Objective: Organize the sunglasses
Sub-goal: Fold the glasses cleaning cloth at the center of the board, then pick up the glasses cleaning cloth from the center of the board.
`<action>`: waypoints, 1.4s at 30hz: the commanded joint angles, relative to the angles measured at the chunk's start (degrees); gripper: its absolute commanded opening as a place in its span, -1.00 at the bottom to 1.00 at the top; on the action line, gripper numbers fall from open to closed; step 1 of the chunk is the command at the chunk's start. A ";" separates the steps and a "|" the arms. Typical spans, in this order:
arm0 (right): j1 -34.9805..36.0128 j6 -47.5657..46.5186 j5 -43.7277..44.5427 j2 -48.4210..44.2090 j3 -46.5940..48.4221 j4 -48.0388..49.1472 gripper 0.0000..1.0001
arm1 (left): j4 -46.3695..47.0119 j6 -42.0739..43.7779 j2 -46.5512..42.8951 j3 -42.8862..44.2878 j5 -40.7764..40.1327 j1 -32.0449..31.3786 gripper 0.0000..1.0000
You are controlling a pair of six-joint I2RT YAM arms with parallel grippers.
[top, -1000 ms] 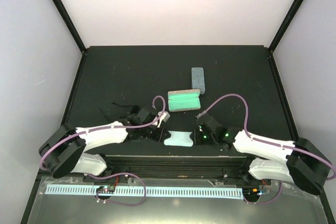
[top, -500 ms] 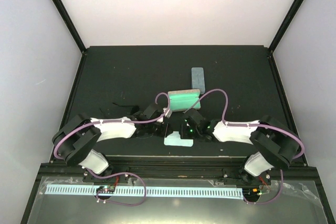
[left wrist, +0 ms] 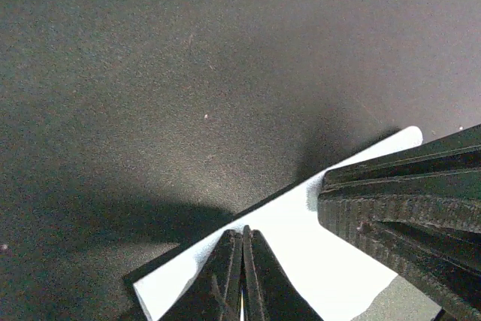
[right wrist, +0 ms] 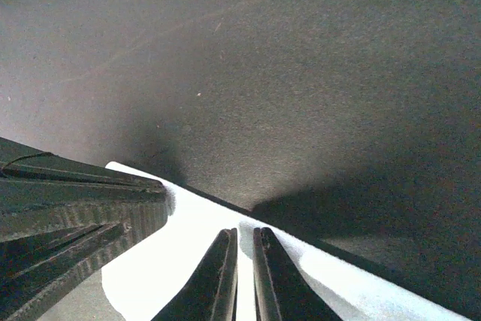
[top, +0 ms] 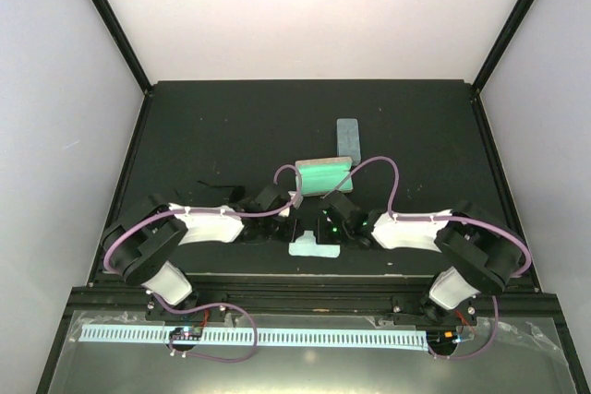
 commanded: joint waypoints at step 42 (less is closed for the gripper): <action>9.15 -1.59 21.30 -7.57 3.88 -25.31 -0.36 | -16.47 -0.81 -12.45 -1.84 -4.10 -1.92 -0.25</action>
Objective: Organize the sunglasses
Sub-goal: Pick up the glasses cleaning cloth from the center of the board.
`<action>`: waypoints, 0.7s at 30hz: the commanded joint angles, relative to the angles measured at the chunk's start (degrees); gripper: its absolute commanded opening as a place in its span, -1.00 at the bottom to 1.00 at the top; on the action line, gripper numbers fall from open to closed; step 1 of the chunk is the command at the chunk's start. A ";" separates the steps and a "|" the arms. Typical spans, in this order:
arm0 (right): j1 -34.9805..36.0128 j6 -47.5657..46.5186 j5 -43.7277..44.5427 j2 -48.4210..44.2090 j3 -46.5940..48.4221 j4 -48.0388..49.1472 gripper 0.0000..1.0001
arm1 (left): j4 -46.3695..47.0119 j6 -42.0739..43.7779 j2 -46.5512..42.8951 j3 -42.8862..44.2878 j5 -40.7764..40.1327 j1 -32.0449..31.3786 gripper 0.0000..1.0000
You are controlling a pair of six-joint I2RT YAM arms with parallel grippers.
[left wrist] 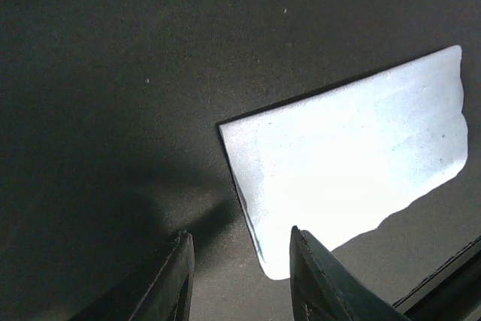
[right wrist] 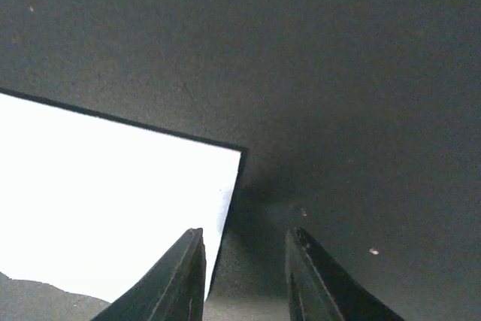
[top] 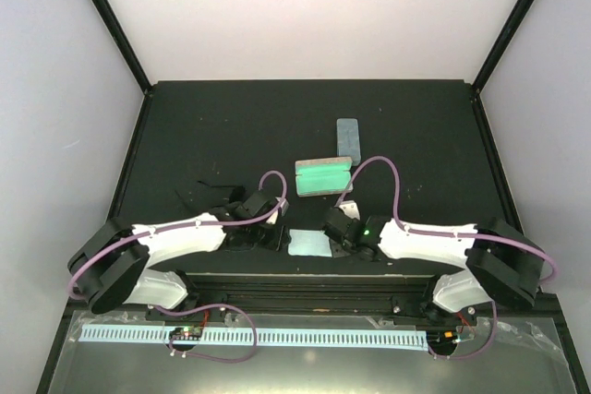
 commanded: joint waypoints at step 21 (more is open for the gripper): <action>3.28 1.73 -3.57 8.61 2.97 4.15 -0.64 | -0.11 -5.13 7.16 1.10 -0.59 -2.39 -0.41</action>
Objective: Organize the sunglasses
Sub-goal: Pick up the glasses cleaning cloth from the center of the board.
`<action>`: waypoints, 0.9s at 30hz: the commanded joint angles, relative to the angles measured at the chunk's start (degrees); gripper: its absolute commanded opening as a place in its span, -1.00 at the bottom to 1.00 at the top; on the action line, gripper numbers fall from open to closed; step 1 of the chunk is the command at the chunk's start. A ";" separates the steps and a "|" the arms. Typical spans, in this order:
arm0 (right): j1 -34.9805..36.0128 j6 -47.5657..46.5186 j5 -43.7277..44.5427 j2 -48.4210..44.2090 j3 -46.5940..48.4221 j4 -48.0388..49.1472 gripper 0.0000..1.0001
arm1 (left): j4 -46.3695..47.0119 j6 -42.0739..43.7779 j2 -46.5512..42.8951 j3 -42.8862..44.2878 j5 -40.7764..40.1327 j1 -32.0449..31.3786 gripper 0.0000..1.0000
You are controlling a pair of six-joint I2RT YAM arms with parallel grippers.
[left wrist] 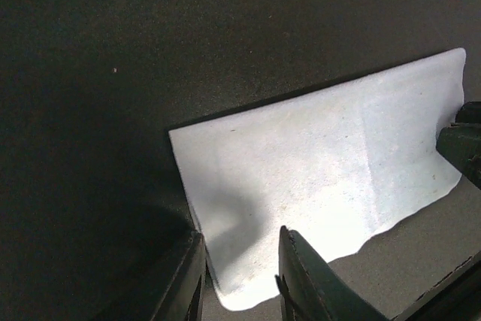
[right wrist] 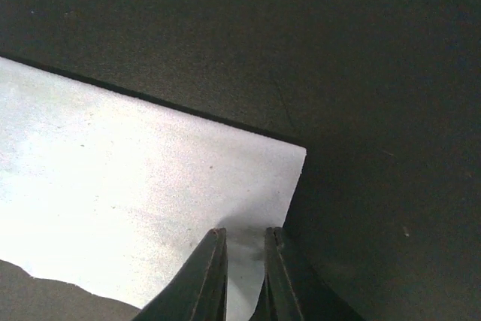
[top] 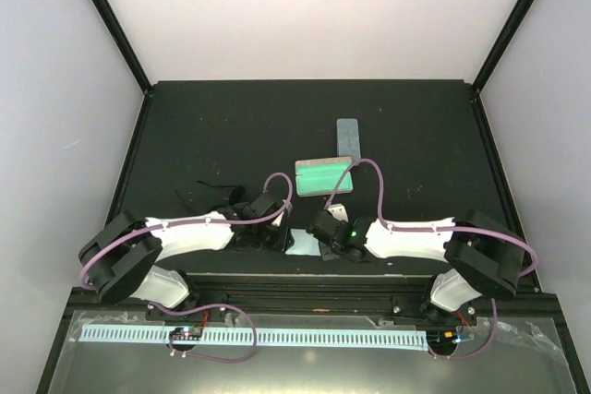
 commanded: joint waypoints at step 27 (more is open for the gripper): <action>0.77 1.01 2.13 -1.67 0.70 -0.89 -0.87 | -3.02 -2.35 0.31 0.39 -3.92 -1.03 -0.97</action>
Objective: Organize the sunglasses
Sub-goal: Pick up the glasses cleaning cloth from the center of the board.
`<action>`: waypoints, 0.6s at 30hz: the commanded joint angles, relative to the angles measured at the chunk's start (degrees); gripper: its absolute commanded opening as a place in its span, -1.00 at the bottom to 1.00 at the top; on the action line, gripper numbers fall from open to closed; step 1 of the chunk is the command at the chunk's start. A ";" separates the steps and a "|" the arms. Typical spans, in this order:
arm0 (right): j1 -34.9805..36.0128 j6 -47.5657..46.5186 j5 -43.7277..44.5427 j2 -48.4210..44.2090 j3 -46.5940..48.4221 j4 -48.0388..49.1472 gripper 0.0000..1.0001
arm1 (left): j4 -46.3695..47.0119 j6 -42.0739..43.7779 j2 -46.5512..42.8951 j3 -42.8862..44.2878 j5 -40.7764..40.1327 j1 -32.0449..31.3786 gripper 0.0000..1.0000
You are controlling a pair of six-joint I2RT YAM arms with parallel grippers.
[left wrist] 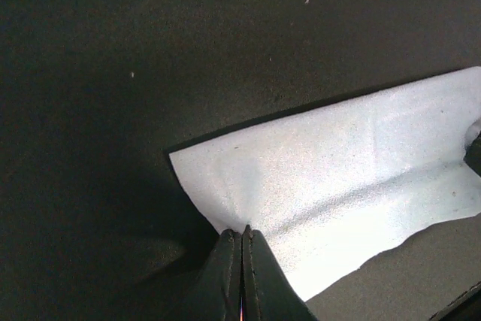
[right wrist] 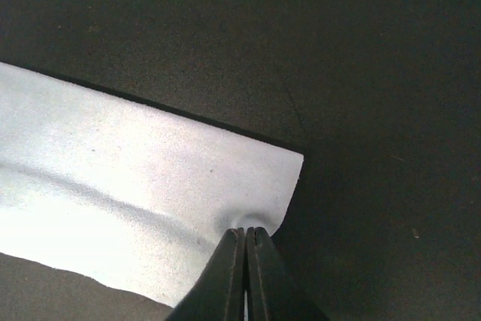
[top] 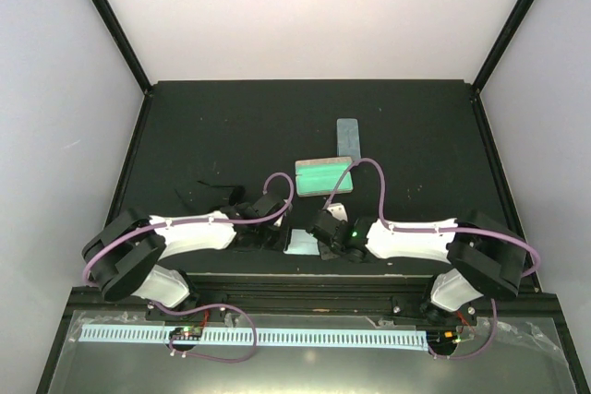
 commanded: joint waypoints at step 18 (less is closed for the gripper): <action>2.65 0.81 1.78 4.80 2.83 -2.97 -0.98 | -1.87 -0.55 -1.67 -1.28 -0.83 -0.64 -0.97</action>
